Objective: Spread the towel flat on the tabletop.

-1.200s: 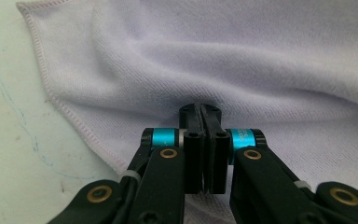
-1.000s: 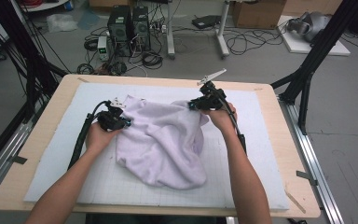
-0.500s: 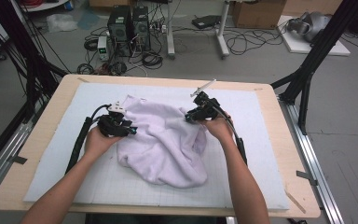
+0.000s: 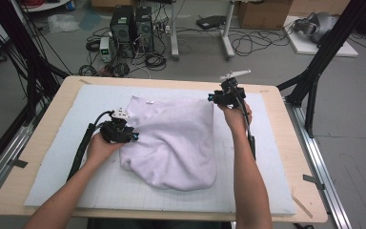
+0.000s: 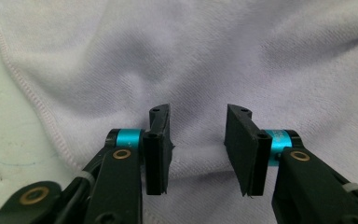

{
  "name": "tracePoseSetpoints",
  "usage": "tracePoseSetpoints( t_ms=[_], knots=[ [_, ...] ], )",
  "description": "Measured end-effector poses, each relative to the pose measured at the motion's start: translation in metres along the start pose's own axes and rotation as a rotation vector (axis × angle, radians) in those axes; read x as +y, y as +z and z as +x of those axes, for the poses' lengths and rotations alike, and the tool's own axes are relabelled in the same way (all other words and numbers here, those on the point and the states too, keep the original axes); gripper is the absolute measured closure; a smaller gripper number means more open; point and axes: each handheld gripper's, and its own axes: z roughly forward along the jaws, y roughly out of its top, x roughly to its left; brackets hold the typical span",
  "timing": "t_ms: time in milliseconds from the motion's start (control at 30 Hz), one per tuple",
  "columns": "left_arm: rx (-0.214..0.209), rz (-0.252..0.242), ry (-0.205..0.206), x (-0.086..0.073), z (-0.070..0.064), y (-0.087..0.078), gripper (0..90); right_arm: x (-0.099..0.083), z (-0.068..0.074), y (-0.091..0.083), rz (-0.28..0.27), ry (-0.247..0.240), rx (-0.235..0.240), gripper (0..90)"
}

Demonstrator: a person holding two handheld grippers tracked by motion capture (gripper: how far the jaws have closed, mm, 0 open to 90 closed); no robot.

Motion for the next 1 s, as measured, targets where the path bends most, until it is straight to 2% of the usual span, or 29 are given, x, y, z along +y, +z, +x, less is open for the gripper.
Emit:
tracePoseSetpoints(
  t_ms=[33, 100, 133, 200, 267, 367, 467, 533, 600, 633, 733, 800, 900, 1000],
  knots=[
    [-0.003, -0.004, 0.000, 0.000, 0.001, -0.002, 59.0, -0.006, 0.002, 0.001, -0.002, -0.009, 0.018, 62.1],
    [-0.008, -0.018, 0.002, 0.001, 0.000, -0.009, 57.4, -0.014, 0.005, 0.002, 0.050, 0.003, 0.103, 56.1],
    [-0.009, -0.026, 0.003, 0.001, -0.001, -0.012, 56.3, -0.020, 0.011, 0.001, 0.061, -0.016, 0.123, 56.7],
    [-0.021, -0.046, 0.014, 0.000, -0.004, -0.020, 55.8, -0.028, 0.021, -0.005, 0.030, -0.063, 0.133, 57.2],
    [-0.034, -0.069, 0.029, -0.004, -0.010, -0.028, 54.5, -0.037, 0.030, -0.012, 0.016, -0.067, 0.188, 55.7],
    [-0.054, -0.090, 0.052, -0.011, -0.017, -0.039, 52.8, -0.053, 0.048, -0.028, -0.014, -0.115, 0.235, 54.6],
    [-0.082, -0.111, 0.073, -0.021, -0.025, -0.051, 51.5, -0.071, 0.064, -0.044, -0.042, -0.133, 0.285, 54.0],
    [-0.108, -0.122, 0.082, -0.030, -0.030, -0.058, 49.7, -0.083, 0.075, -0.054, -0.040, -0.158, 0.317, 53.8],
    [-0.120, -0.117, 0.087, -0.037, -0.034, -0.063, 47.1, -0.095, 0.085, -0.062, -0.044, -0.183, 0.335, 53.1],
    [-0.132, -0.113, 0.090, -0.042, -0.037, -0.065, 45.9, -0.101, 0.090, -0.065, -0.026, -0.196, 0.343, 51.5],
    [-0.155, -0.120, 0.097, -0.053, -0.045, -0.071, 44.1, -0.123, 0.105, -0.074, -0.035, -0.224, 0.377, 50.1],
    [-0.176, -0.123, 0.103, -0.060, -0.051, -0.074, 42.8, -0.133, 0.111, -0.076, -0.022, -0.222, 0.395, 47.5],
    [-0.202, -0.108, 0.135, -0.067, -0.062, -0.076, 41.7, -0.146, 0.121, -0.078, -0.029, -0.230, 0.439, 45.2],
    [-0.221, -0.089, 0.150, -0.066, -0.068, -0.071, 42.3, -0.154, 0.132, -0.073, -0.001, -0.255, 0.480, 43.9]
  ],
)
